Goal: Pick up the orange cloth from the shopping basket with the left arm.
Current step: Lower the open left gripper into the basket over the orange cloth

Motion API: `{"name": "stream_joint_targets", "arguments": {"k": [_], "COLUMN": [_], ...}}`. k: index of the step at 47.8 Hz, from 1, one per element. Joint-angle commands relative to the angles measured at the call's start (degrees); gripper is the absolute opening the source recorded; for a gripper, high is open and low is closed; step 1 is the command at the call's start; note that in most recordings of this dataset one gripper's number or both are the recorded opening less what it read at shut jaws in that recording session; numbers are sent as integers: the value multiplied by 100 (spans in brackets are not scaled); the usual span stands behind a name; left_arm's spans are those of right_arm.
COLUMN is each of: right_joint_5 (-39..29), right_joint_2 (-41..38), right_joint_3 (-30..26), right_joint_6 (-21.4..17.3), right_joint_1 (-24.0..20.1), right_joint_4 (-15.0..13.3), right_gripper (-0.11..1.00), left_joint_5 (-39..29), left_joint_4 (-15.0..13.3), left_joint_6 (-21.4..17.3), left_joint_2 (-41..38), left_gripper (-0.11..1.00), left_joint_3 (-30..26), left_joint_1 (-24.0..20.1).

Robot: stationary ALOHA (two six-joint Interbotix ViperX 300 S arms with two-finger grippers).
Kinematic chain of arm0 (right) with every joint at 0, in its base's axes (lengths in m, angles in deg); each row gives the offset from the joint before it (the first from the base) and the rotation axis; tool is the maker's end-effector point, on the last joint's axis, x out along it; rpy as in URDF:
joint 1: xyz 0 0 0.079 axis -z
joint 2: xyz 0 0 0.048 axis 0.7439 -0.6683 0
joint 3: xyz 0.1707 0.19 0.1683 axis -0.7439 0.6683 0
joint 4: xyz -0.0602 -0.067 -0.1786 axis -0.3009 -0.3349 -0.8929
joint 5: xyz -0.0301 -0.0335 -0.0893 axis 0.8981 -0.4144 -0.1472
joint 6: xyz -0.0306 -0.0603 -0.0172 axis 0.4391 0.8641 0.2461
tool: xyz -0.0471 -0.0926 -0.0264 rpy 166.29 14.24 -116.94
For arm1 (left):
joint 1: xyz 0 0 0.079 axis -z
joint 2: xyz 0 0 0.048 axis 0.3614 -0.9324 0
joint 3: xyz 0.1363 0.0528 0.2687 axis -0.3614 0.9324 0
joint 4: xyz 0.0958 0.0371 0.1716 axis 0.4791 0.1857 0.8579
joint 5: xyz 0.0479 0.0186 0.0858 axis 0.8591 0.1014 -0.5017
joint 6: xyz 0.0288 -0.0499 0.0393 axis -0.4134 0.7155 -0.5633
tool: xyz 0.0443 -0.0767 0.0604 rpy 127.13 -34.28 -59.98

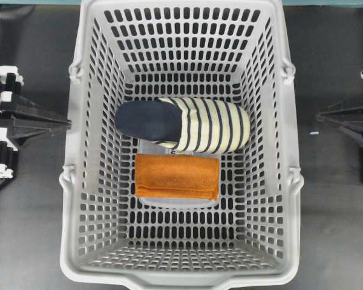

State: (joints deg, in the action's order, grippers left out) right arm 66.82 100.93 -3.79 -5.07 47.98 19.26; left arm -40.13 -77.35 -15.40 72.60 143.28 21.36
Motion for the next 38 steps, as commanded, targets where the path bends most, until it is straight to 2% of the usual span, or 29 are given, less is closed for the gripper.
{"name": "stream_joint_targets", "arguments": {"k": [1, 4, 8, 16, 26, 38], "right_joint_5": [44, 0, -141, -422, -448, -448], "right_joint_2": [-70, -79, -79, -79, -35, -26], "right_joint_3": [-44, -26, -26, -18, -18, -18], "right_joint_6": [-88, -132, -290, -519, -510, -510], "right_joint_1": [-18, -18, -35, -26, -35, -26], "right_joint_4": [9, 88, 105, 105, 105, 105], "right_gripper": [0, 6, 0, 0, 0, 0], "left_joint_5": [-334, -765, -1485, -3032, -4368, -5722], "left_joint_4": [229, 229, 229, 229, 229, 229], "left_joint_6": [158, 264, 360, 369, 360, 308], "left_joint_2": [-70, -105, -193, -571, -1512, -3032], "left_gripper": [6, 3, 1, 1, 1, 1], "left_joint_3": [-281, -527, -949, -1995, -3217, -4605], "left_joint_1": [-62, -62, -62, -26, 132, 369]}}
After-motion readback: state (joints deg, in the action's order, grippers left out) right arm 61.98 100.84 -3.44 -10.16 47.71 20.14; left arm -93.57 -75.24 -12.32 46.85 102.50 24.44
